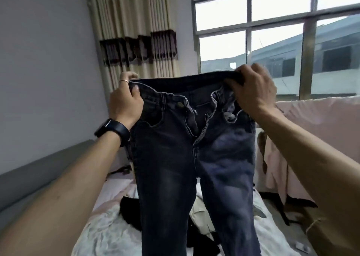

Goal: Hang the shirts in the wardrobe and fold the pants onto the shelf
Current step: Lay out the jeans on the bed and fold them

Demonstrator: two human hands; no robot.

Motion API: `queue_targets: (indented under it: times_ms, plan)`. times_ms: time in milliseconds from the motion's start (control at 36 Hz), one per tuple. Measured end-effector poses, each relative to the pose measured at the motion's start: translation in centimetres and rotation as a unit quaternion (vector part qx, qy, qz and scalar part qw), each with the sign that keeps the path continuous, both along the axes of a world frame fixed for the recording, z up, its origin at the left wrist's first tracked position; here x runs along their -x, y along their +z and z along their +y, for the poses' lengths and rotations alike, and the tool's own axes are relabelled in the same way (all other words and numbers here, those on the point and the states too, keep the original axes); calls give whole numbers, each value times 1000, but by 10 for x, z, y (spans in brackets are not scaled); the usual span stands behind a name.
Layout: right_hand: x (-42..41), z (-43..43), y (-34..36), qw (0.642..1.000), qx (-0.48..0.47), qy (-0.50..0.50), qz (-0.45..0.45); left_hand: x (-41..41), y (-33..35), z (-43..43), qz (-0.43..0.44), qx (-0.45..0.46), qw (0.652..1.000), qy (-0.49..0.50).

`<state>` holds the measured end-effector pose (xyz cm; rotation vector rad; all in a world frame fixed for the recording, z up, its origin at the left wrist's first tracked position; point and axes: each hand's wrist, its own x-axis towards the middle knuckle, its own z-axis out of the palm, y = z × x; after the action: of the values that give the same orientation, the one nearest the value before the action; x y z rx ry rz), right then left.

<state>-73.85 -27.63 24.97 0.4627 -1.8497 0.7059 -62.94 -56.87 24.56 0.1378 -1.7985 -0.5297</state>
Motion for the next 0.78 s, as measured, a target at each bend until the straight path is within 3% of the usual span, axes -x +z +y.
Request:
queue_targets:
  times_ms: [194,306,528,778]
  plan:
    - [-20,18,4,995,-7,37,-96,-22,9,20,-48,-16,999,20]
    - [-39,34,-11,989,29,71,-129,-41,2,33,-29,-26,999,-16]
    - [-100,73,-59,976,191,108,-7,-108,-30,51,-5,-26,994,-109]
    - [-146,71,-63,964,223,143,-29,-139,-38,58,-12,-131,979,-153]
